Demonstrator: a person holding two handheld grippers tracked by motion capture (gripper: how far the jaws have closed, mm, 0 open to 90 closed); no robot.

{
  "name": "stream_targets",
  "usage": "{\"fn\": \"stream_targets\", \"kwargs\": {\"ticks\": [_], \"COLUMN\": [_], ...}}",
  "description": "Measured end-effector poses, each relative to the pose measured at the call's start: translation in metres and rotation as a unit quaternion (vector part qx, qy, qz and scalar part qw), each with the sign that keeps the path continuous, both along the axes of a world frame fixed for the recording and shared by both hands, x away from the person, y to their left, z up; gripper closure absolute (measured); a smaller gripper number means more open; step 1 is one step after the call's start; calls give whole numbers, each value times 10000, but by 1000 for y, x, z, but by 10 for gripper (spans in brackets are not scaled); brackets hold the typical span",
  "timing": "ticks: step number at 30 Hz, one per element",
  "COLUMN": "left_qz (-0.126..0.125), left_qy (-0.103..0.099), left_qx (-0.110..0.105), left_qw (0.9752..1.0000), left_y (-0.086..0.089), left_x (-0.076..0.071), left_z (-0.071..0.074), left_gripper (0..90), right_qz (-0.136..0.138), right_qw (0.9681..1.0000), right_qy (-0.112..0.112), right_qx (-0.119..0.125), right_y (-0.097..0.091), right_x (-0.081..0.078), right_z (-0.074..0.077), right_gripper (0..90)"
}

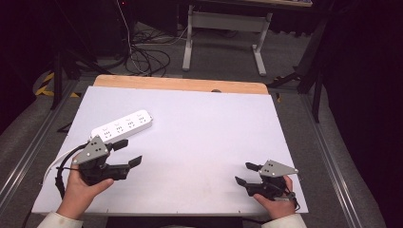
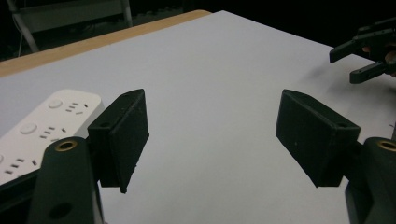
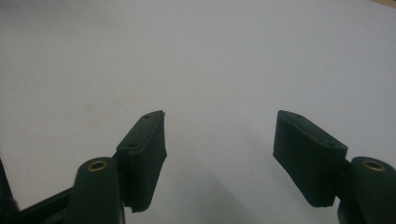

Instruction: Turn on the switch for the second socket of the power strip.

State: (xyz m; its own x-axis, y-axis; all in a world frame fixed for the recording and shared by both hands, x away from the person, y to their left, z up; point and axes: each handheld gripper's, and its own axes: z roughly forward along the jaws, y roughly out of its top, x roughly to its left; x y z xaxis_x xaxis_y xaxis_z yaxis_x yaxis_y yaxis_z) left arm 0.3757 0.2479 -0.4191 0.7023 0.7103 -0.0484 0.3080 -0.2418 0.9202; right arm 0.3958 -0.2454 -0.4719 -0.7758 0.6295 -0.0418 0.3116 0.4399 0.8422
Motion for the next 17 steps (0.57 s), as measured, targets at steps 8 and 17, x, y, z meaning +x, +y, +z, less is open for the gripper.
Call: {"fn": "stream_targets", "kwargs": {"ticks": [8,17], "left_qz": [81,-80], "left_qy": [-4,-61], "left_qx": [-150,182], "left_qw": [9999,9998], "left_y": [8,4], "left_x": [-12,-11], "left_z": [-38,-55], "left_gripper": [221,200], "right_qz": [17,64], "right_qw": [10000,10000], "right_qy": [-21,-45], "right_qx": [-5,27], "right_y": [0,0], "right_x": [-1,-2], "right_z": [1,1], "right_gripper": [348,348]}}
